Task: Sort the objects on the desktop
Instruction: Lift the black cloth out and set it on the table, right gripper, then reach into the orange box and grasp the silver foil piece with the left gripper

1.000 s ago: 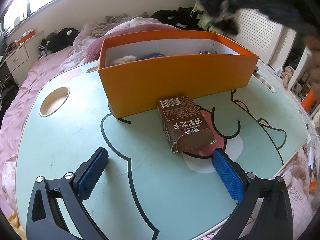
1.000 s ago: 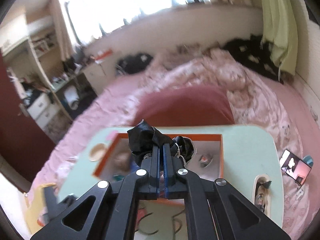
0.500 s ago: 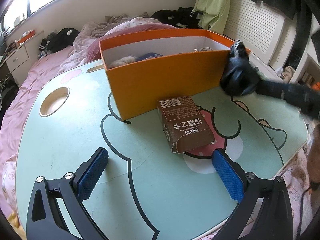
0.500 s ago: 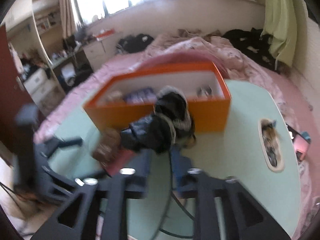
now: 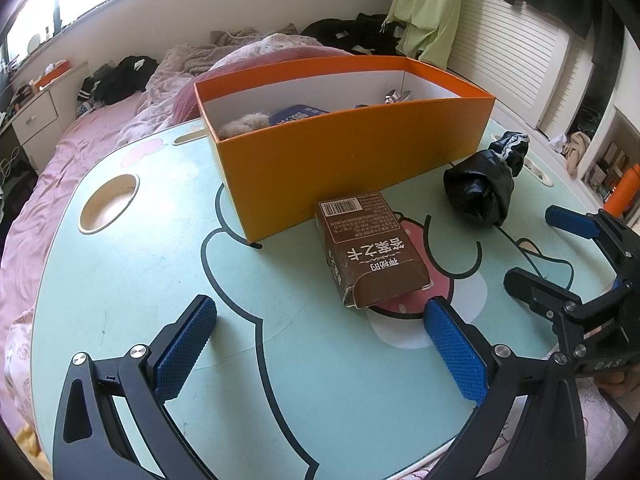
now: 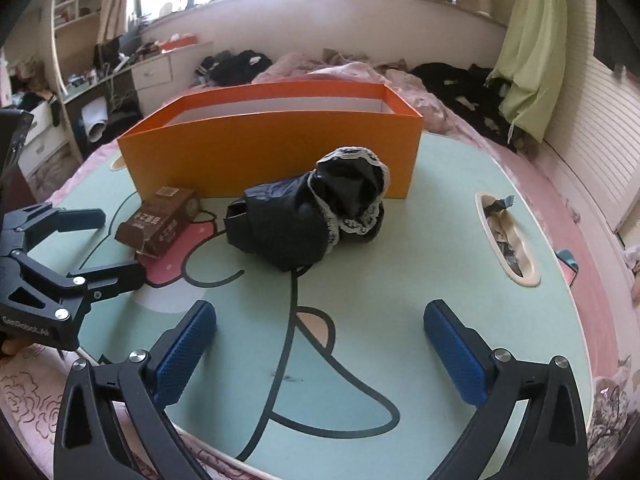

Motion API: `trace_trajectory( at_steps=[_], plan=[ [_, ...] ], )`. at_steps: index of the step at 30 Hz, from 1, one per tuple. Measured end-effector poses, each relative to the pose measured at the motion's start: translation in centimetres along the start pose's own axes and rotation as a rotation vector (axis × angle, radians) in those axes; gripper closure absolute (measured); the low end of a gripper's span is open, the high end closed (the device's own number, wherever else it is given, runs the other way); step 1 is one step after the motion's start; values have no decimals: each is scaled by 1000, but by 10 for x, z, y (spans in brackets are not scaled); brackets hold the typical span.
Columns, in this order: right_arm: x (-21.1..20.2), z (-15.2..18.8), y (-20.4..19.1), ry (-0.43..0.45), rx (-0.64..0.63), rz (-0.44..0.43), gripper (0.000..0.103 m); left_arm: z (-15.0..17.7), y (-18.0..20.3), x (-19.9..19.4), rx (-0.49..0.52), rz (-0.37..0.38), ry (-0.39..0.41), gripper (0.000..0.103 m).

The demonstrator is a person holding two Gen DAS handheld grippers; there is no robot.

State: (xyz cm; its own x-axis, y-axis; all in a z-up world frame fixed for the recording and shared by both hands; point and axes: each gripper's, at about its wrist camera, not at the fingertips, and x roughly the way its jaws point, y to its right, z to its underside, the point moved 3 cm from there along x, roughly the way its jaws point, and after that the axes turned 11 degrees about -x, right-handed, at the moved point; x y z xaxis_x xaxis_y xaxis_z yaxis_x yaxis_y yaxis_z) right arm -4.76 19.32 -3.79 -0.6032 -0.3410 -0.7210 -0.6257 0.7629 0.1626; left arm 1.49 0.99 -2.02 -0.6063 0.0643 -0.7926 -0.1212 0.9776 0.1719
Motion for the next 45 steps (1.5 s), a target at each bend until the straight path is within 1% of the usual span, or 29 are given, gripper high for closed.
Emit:
trace_trajectory(
  at_steps=[20, 23, 26, 28, 32, 33, 34, 35, 36, 37, 38, 39, 41, 42, 43, 45],
  plan=[
    [1, 1, -1, 4, 1, 2, 0, 0, 1, -1, -4, -3, 2, 0],
    [1, 1, -2, 4, 1, 2, 0, -1, -2, -3, -14, 22, -4, 0],
    [1, 1, -2, 4, 1, 2, 0, -4, -10, -14, -48, 46, 0, 0],
    [0, 1, -1, 4, 1, 2, 0, -8, -15, -25, -57, 65, 14, 0],
    [1, 2, -1, 5, 1, 2, 0, -42, -3, -59, -2, 37, 130, 1],
    [0, 2, -1, 5, 1, 2, 0, -55, 3, -64, 13, 45, 148, 4],
    [0, 2, -1, 5, 1, 2, 0, -71, 11, -67, 26, 69, 160, 5],
    [2, 3, -1, 5, 1, 2, 0, -88, 20, -67, 38, 106, 157, 11],
    [1, 3, -1, 5, 1, 2, 0, -104, 30, -63, 47, 143, 136, 19],
    [1, 4, -1, 5, 1, 2, 0, -119, 38, -56, 60, 176, 102, 24],
    [1, 3, -1, 5, 1, 2, 0, -137, 50, -43, 77, 206, 52, 34],
    [0, 2, -1, 6, 1, 2, 0, -149, 60, -30, 88, 215, 10, 42],
    [1, 4, -1, 7, 1, 2, 0, -173, 83, 6, 106, 215, -101, 54],
    [0, 2, -1, 6, 1, 3, 0, -184, 93, 27, 102, 218, -162, 59],
    [-4, -2, -1, 10, 2, 3, 0, -194, 100, 44, 85, 218, -206, 61],
    [-6, -3, -1, 14, 3, 4, 0, -206, 107, 72, 39, 208, -265, 69]
  ],
)
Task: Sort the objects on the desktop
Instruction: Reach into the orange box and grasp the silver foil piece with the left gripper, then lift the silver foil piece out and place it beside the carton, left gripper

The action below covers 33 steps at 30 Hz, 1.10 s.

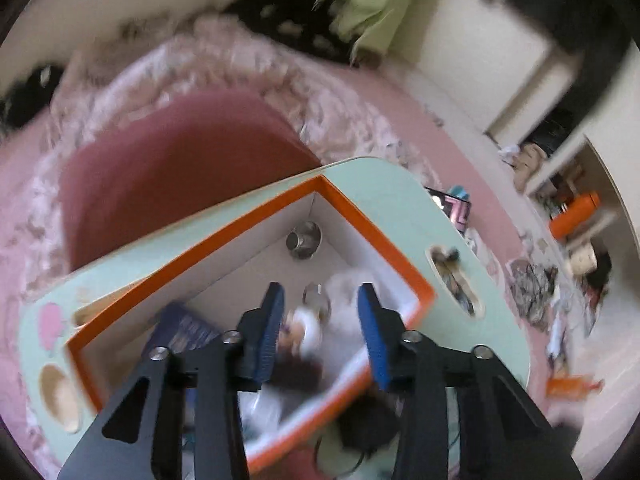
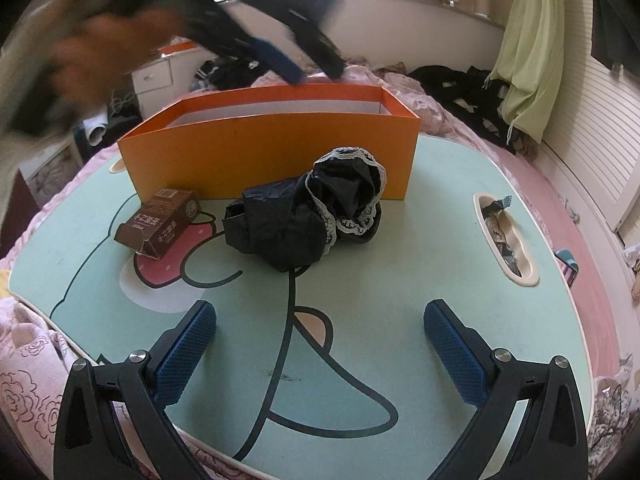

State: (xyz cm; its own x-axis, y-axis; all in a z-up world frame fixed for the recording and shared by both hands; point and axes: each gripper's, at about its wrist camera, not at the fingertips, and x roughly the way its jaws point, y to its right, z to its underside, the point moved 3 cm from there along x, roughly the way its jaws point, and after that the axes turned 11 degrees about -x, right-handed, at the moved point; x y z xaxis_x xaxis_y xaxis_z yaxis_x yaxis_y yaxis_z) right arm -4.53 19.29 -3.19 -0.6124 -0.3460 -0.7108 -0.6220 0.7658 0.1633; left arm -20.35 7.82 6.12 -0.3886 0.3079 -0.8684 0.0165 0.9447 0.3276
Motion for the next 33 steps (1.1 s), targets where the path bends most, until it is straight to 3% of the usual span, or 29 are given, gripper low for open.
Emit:
trace_trajectory(
  at_steps=[2, 7, 16, 23, 28, 33],
  plan=[
    [0, 0, 2, 2, 1, 2, 0, -10, 3, 19, -15, -13, -30, 70],
    [-2, -5, 6, 7, 3, 6, 0, -14, 10, 59, 16, -126, -51, 70],
    [-2, -5, 6, 7, 4, 6, 0, -19, 10, 79, 35, -194, -88, 70],
    [-2, -8, 10, 10, 3, 8, 0, -15, 7, 69, 29, -157, -59, 71],
    [-2, -8, 10, 10, 3, 8, 0, -2, 15, 19, 65, -72, 70, 71],
    [-2, -7, 10, 11, 3, 8, 0, 40, 19, -45, 124, 27, 169, 71]
  ],
)
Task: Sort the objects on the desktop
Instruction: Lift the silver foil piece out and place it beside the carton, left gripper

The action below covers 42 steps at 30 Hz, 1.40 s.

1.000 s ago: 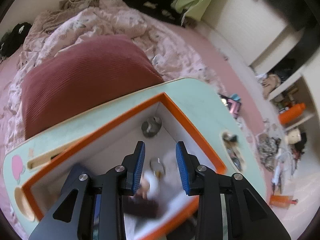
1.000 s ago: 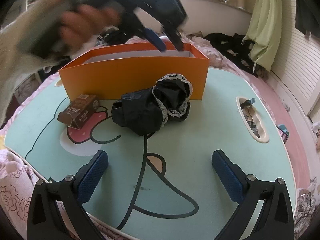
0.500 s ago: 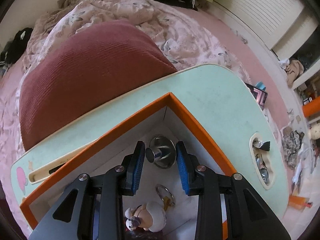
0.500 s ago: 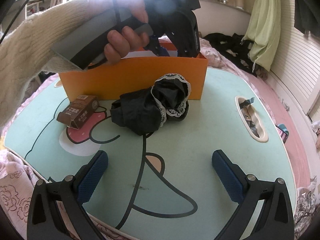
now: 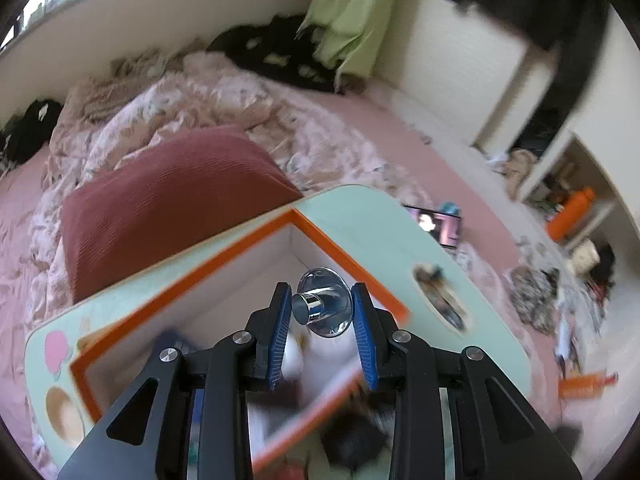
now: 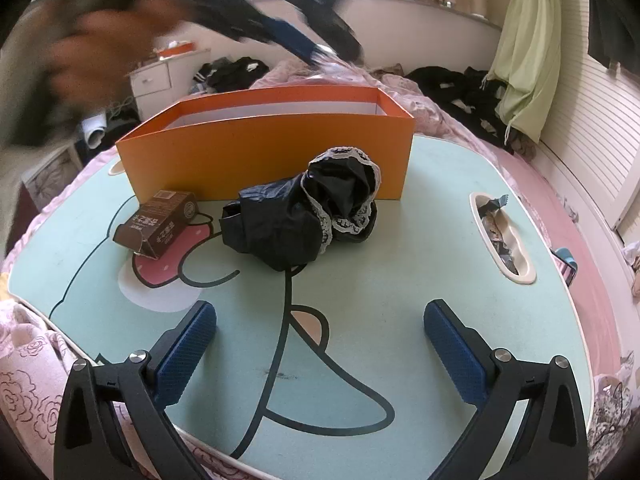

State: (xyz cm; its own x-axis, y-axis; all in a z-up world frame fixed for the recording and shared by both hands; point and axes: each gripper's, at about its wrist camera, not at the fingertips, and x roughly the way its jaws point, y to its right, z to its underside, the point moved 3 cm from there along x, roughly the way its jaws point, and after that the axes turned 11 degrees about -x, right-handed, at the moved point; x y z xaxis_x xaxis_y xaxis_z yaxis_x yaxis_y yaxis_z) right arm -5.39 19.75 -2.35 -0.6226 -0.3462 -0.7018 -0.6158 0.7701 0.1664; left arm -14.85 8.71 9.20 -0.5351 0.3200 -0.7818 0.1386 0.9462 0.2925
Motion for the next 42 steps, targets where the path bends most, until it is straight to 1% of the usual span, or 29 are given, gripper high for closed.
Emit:
trace_trajectory(
  at_steps=[2, 5, 7, 9, 11, 13, 14, 16, 17, 18, 22, 23, 24, 26, 29, 31, 35, 37, 38, 39, 40, 41, 42],
  plan=[
    [0, 0, 0, 0, 0, 0, 0, 22, 0, -18, 16, 23, 11, 71],
    [0, 0, 1, 0, 0, 0, 0, 58, -6, -29, 30, 21, 9, 71],
    [-1, 1, 1, 0, 0, 1, 0, 81, -12, -25, 25, 7, -5, 71],
    [-1, 0, 2, 0, 0, 1, 0, 97, -18, -18, 3, -1, -18, 71],
    [-1, 1, 1, 0, 0, 1, 0, 109, -23, -14, -29, 22, -20, 71],
    [-1, 1, 1, 0, 0, 1, 0, 116, -26, -10, -45, 15, -3, 71],
    [-1, 1, 1, 0, 0, 1, 0, 118, -28, -9, -51, -9, 12, 70],
    [-1, 1, 1, 0, 0, 1, 0, 120, -30, -7, -54, -36, 27, 59],
    [-1, 1, 1, 0, 0, 1, 0, 121, -33, -7, -56, -42, 32, 49],
    [-1, 1, 1, 0, 0, 1, 0, 123, -36, -9, -59, -44, 44, 46],
    [-1, 1, 0, 0, 0, 1, 0, 136, -40, -29, -47, -55, 102, 45],
    [-1, 1, 0, 0, 0, 1, 0, 142, -42, -36, -40, -60, 114, 44],
    [-1, 1, 0, 0, 0, 1, 0, 148, -44, -44, -32, -72, 127, 39],
    [-1, 1, 0, 0, 0, 1, 0, 163, -49, -55, -25, -118, 161, 34],
    [-1, 1, 0, 0, 0, 1, 0, 180, -59, -65, -33, -193, 198, 34],
    [-1, 2, 0, 0, 0, 1, 0, 188, -65, -65, -46, -219, 203, 34],
    [-1, 1, 0, 0, 0, 1, 0, 197, -73, -48, -63, -261, 167, 34],
    [-1, 2, 0, 1, 0, 1, 0, 199, -72, -38, -63, -252, 131, 34],
    [-1, 1, 0, 0, 0, 1, 0, 200, -70, -35, -61, -235, 131, 29],
    [-1, 2, 0, 2, 1, 1, 0, 200, -68, -33, -50, -222, 120, 18],
    [-1, 1, 0, 2, 1, 0, 0, 200, -67, -30, -42, -203, 103, 13],
    [-1, 1, -1, 1, 1, 1, 0, 200, -66, -28, -32, -182, 86, 2],
    [-1, 1, 0, 1, 0, 2, 0, 200, -65, -25, -23, -179, 76, 0]
  ],
)
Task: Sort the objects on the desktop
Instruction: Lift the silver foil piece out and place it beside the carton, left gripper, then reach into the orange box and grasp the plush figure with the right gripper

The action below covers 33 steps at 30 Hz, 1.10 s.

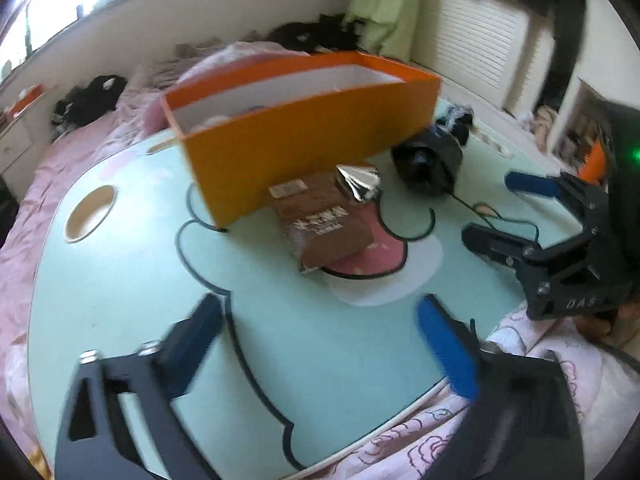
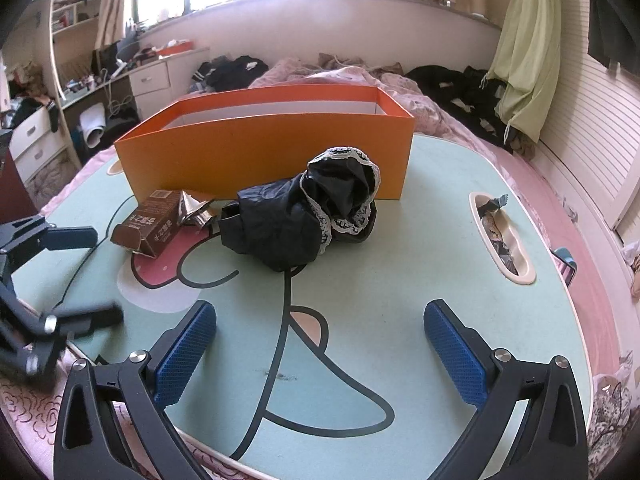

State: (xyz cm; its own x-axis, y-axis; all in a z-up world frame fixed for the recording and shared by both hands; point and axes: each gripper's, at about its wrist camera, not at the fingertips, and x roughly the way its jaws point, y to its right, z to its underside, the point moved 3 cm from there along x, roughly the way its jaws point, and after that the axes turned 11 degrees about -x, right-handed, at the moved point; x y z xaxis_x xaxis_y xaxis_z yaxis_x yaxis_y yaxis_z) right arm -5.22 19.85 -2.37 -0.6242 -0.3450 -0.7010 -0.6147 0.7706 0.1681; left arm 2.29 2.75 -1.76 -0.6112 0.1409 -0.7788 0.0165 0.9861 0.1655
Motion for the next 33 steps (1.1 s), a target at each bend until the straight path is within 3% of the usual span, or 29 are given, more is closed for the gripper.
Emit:
trace_trajectory(
  at_steps=[7, 14, 18, 20, 24, 29, 33],
  plan=[
    [-3, 3, 4, -1, 5, -2, 0, 0, -3, -2, -14, 0, 16, 0],
    [-26, 6, 14, 14, -2, -64, 0, -1, -2, -1, -17, 2, 17, 0],
    [-35, -19, 39, 56, 81, -87, 0, -1, -3, -1, -17, 3, 16, 0],
    [-33, -40, 65, 65, 193, -115, 0, -1, -3, -1, -16, 3, 17, 0],
    [-13, -77, 95, 76, 316, -231, 0, -2, -5, -2, -17, 6, 21, 0],
    [22, -104, 98, 23, 339, -258, 0, -2, -5, -3, -17, 7, 23, 0],
    [30, -105, 82, 2, 322, -305, 0, -3, -5, -3, -17, 7, 24, 0]
  ],
)
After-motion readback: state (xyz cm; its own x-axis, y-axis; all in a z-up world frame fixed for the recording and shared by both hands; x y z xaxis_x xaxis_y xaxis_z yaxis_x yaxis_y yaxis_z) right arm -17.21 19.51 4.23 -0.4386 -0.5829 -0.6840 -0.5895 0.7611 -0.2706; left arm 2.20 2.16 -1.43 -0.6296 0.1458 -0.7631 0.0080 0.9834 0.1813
